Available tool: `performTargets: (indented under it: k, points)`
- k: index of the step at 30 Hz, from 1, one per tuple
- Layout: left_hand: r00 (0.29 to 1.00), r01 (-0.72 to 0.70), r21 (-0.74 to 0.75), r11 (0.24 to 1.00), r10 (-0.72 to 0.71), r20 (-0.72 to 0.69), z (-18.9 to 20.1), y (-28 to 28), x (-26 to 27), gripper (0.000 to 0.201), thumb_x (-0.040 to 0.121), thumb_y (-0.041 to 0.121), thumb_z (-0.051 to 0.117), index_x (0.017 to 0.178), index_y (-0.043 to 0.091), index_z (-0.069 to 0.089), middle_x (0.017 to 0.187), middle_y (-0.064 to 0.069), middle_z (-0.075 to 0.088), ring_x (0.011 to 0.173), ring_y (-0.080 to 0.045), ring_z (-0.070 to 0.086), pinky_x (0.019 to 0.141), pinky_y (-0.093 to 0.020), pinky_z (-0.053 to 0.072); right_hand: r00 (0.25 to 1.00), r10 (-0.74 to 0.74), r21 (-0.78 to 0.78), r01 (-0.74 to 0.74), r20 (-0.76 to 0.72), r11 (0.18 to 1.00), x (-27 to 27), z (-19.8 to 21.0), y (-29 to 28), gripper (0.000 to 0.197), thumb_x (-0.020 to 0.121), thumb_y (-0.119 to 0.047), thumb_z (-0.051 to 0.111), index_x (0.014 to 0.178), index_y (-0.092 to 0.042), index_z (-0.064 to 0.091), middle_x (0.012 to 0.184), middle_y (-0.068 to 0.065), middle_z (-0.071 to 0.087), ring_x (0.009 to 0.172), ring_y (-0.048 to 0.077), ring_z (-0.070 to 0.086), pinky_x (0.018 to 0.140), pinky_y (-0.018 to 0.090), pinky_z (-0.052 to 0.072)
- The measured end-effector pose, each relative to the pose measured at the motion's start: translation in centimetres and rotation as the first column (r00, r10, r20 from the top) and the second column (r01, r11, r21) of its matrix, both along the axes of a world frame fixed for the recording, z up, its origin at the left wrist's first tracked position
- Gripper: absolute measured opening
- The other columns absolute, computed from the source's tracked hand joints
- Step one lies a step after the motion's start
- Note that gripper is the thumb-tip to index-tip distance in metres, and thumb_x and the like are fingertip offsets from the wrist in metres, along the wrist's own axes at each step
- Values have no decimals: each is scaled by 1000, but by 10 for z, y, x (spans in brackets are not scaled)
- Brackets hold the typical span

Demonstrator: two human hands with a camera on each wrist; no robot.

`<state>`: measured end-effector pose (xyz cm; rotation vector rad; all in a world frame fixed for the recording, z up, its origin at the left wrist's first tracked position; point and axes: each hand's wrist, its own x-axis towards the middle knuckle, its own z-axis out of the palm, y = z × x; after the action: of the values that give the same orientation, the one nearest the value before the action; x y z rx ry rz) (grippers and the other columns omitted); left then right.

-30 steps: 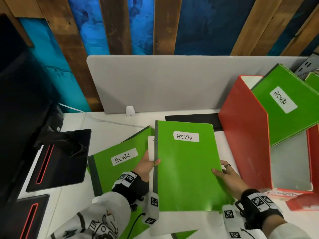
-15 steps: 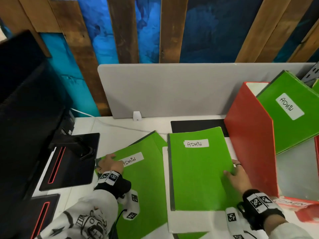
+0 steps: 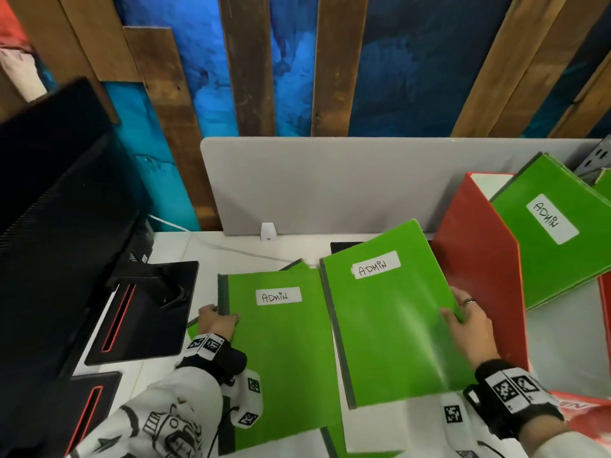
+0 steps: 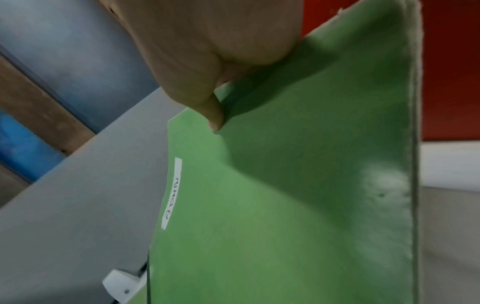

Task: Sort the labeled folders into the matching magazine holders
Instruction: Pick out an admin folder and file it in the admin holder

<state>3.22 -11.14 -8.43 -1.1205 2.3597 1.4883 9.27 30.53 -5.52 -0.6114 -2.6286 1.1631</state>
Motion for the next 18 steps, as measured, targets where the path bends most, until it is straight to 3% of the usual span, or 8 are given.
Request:
performTargets:
  k: [2,3,5,8,10,13,16,18]
  points:
    - [992,124,27,992,-124,-32,3,5,-1,37,88,9,60,120,-9,55,119,-27,60,103,-37,57,93,-40,44,998,34,-135,-41,-53,990,-1,11,-1,43,87,1,58,128,-9,51,121,16,63,116,27,57,85,12,44]
    - [984,162,49,986,-158,-77,6,9,-4,33,91,10,55,118,-11,56,120,-29,59,106,-38,57,95,-40,44,996,43,-222,-59,-76,973,-1,16,-2,41,88,3,57,127,-7,50,123,16,61,118,26,55,91,12,43]
    - [966,184,131,974,-154,-208,21,16,-10,31,95,11,48,114,-13,56,120,-30,58,117,-40,52,98,-40,40,991,48,-354,-89,-122,931,0,30,-7,39,89,4,54,126,-9,49,124,16,60,117,24,56,99,27,44]
    - [916,248,235,940,-149,-372,52,23,-25,25,98,17,44,83,7,61,92,-19,64,104,-35,58,89,-38,42,974,37,-450,-137,-225,883,0,54,-18,36,90,2,53,116,-22,51,101,1,71,90,3,67,76,14,52]
    - [881,294,295,909,-139,-451,77,23,-33,25,99,21,42,88,14,62,99,-15,67,96,-27,61,90,-39,46,957,17,-503,-168,-291,848,-3,70,-24,37,90,1,53,106,-33,50,84,-12,74,79,-2,68,68,14,53]
    - [819,367,329,870,-134,-558,116,19,-46,27,99,21,40,84,19,62,81,-3,69,71,-14,64,71,-27,51,926,-3,-546,-220,-378,808,-12,91,-31,36,91,-4,53,102,-39,49,82,-15,74,75,1,69,72,28,53]
    - [773,418,349,839,-127,-622,142,15,-55,25,99,24,41,92,18,64,101,-15,65,91,-25,61,88,-40,47,902,-10,-594,-276,-432,756,-21,104,-42,34,76,-31,66,104,-38,49,87,-10,75,84,8,69,81,38,53]
    - [768,424,385,820,-99,-633,152,15,-55,24,99,27,41,97,19,64,110,-14,64,101,-27,59,94,-43,46,896,-20,-604,-283,-444,745,-29,108,-53,35,76,-32,66,106,-37,48,89,-7,75,90,16,68,86,42,52]
